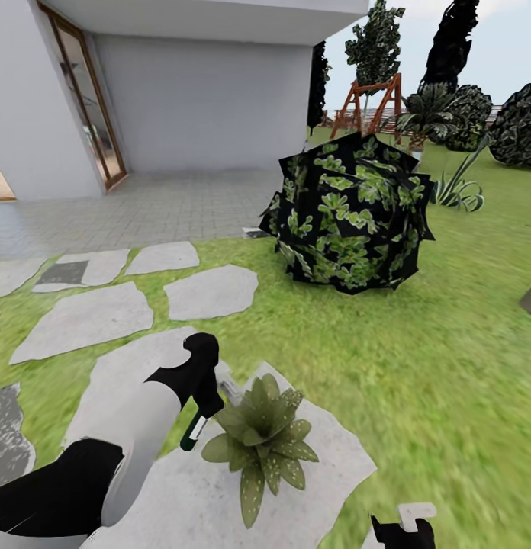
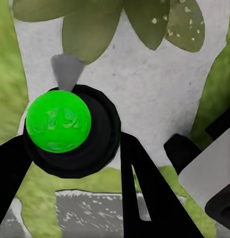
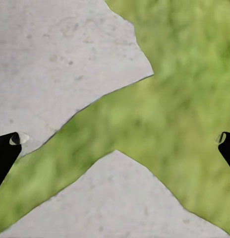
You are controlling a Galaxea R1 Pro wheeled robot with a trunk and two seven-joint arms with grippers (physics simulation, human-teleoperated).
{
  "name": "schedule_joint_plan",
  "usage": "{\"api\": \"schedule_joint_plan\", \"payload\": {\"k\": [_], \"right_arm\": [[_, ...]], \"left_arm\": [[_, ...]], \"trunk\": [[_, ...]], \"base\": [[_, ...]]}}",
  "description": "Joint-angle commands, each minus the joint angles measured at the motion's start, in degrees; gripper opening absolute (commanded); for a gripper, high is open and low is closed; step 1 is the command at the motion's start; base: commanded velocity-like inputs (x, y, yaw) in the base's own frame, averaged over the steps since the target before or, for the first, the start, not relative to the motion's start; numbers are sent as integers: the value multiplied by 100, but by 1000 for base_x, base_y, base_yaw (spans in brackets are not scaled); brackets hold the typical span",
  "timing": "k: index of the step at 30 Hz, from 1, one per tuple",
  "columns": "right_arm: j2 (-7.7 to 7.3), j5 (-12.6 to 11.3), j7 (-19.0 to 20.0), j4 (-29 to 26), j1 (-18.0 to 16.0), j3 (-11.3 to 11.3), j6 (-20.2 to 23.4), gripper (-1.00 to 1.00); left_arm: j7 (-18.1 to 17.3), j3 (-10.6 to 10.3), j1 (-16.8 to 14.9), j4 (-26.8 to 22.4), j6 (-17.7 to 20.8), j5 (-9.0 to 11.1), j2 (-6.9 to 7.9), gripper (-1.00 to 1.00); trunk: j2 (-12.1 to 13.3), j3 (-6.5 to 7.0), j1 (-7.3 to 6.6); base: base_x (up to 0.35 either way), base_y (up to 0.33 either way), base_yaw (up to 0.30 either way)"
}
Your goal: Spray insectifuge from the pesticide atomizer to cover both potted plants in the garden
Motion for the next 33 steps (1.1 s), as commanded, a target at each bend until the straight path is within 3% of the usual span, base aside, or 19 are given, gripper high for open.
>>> {"api": "schedule_joint_plan", "payload": {"k": [1,7,18,26,33], "right_arm": [[-1,26,27,4,-3,-49,-23,100],[-4,26,27,4,-3,-49,-26,100],[-4,26,27,4,-3,-49,-25,100],[-3,26,27,4,-3,-49,-25,100],[-5,26,27,4,-3,-49,-25,100]], "left_arm": [[-54,-12,-1,-8,56,-38,3,-100],[-54,-15,7,-8,49,-36,-48,-100],[-54,-9,45,-8,39,-29,-36,-100],[-54,-9,50,-8,41,-37,-36,-100],[-54,-9,48,-4,44,-33,-50,-100]], "trunk": [[-2,-5,1],[-2,-5,1],[-2,-5,1],[-2,-5,1],[-2,-5,1]], "base": [[178,277,0],[165,226,-17],[109,10,-239],[-235,10,-13],[-169,233,-124]]}}
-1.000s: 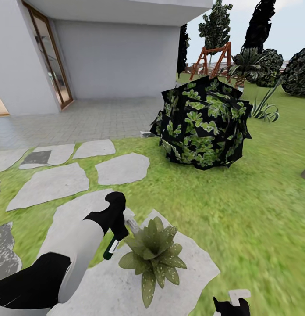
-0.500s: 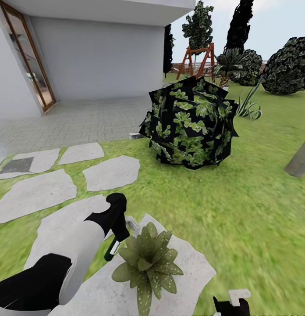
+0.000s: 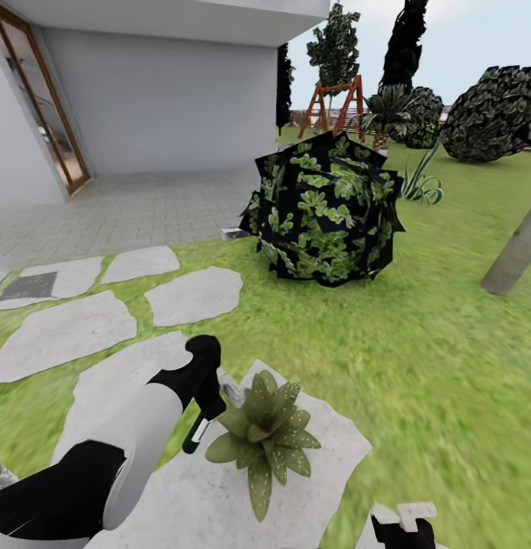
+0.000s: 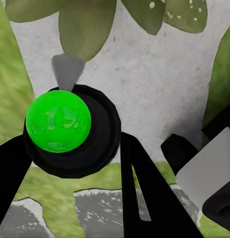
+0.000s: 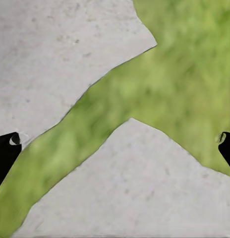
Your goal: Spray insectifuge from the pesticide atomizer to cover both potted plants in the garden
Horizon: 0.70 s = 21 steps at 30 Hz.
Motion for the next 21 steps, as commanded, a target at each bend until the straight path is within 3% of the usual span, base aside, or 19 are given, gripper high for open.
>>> {"api": "schedule_joint_plan", "payload": {"k": [1,7,21], "right_arm": [[-1,26,27,6,-5,-49,-22,100],[-1,26,27,6,-5,-49,-19,100],[-1,26,27,6,-5,-49,-20,100]], "left_arm": [[-57,-13,2,-11,54,-42,1,-100],[-57,-13,25,-6,52,-31,-1,-100],[-75,-4,56,3,60,34,7,-100]], "trunk": [[-2,-5,-1],[-2,-5,-1],[-2,-5,-1]], "base": [[-13,301,-276],[-145,233,-287],[-8,47,-287]]}}
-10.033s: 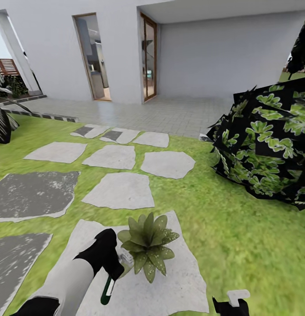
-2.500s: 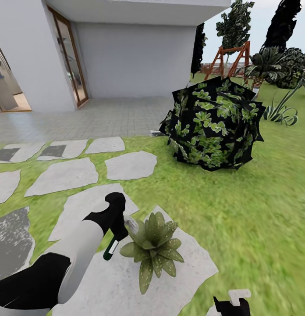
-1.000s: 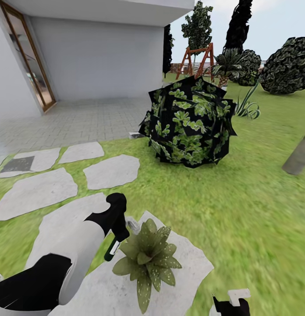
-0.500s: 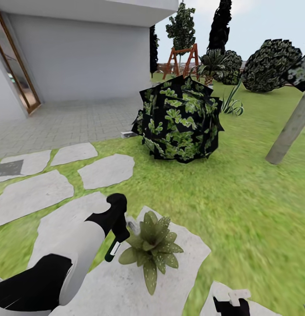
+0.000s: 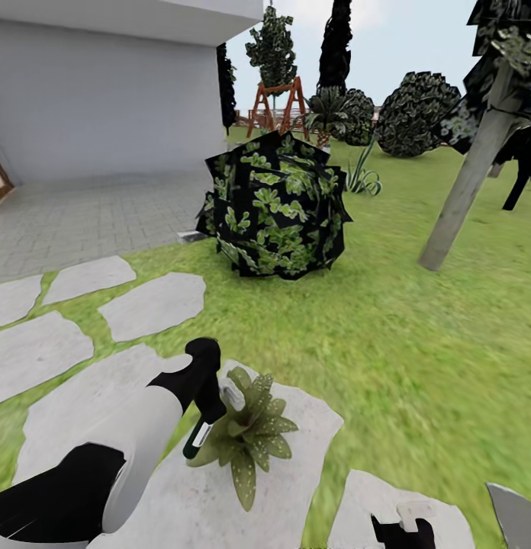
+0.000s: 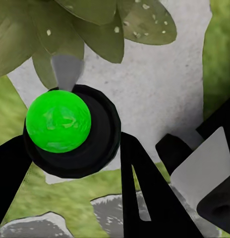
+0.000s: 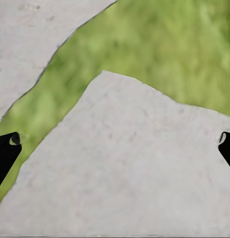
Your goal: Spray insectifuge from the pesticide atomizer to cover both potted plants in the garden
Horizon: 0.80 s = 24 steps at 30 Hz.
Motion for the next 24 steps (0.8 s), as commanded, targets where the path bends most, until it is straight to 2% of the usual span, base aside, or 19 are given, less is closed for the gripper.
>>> {"api": "schedule_joint_plan", "payload": {"k": [1,9,14,20,24], "right_arm": [[-1,27,27,6,-5,-49,-20,100],[-1,27,27,6,-5,-49,-21,100],[-1,27,27,6,-5,-49,-20,100],[-1,27,27,6,-5,-49,-21,100],[-1,27,27,6,-5,-49,-20,100]], "left_arm": [[-57,-12,0,-8,58,-41,2,-100],[-50,-12,26,71,50,-50,2,-100],[-41,-16,198,46,31,-83,21,-100],[9,-20,210,-10,43,-103,44,-100],[29,-13,211,-19,49,-108,38,-100]], "trunk": [[-2,-5,-1],[-2,-5,-1],[-2,-5,-1],[-2,-5,-1],[-2,-5,-1]], "base": [[0,268,-282],[0,280,-260],[0,45,-38],[0,1,-1],[22,197,-10]]}}
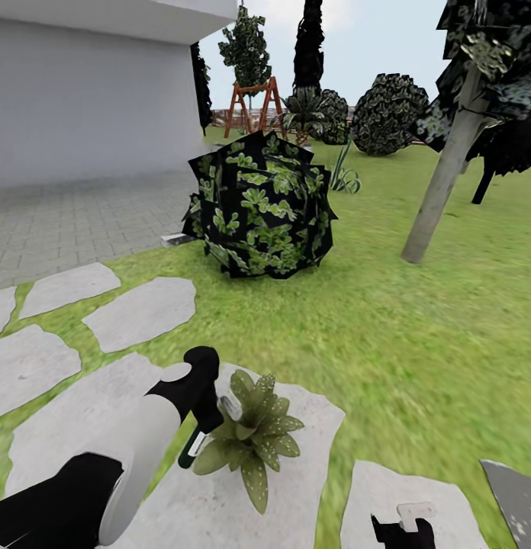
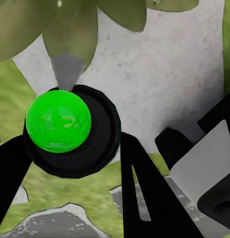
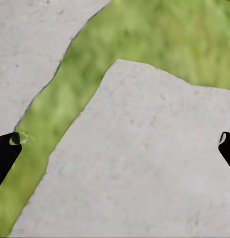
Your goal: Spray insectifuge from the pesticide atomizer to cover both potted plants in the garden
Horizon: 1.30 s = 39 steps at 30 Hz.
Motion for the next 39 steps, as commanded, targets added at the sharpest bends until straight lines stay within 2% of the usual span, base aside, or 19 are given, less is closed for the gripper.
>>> {"api": "schedule_joint_plan", "payload": {"k": [1,10,19,24,31,39], "right_arm": [[-1,26,27,4,-3,-49,-21,100],[2,26,27,5,-3,-49,-21,100],[7,26,27,4,-3,-49,-23,100],[7,26,27,4,-3,-49,-24,100],[6,26,27,4,-3,-49,-24,100],[-9,33,27,6,-3,-48,-24,100]], "left_arm": [[-53,-13,-1,-9,55,-35,1,-100],[-52,-12,-1,-5,55,13,-34,-100],[-82,-12,7,-2,55,13,-35,-100],[-88,-11,8,-3,55,18,-35,-100],[-45,-18,16,47,55,11,-4,-100],[-35,-21,17,53,60,-4,0,-100]], "trunk": [[-2,-5,0],[-2,-5,0],[-2,-5,0],[-2,-5,0],[-2,19,0],[-2,21,0]], "base": [[99,283,-100],[186,270,-250],[67,56,-29],[-286,41,-1],[-282,226,-160],[-265,239,-13]]}}
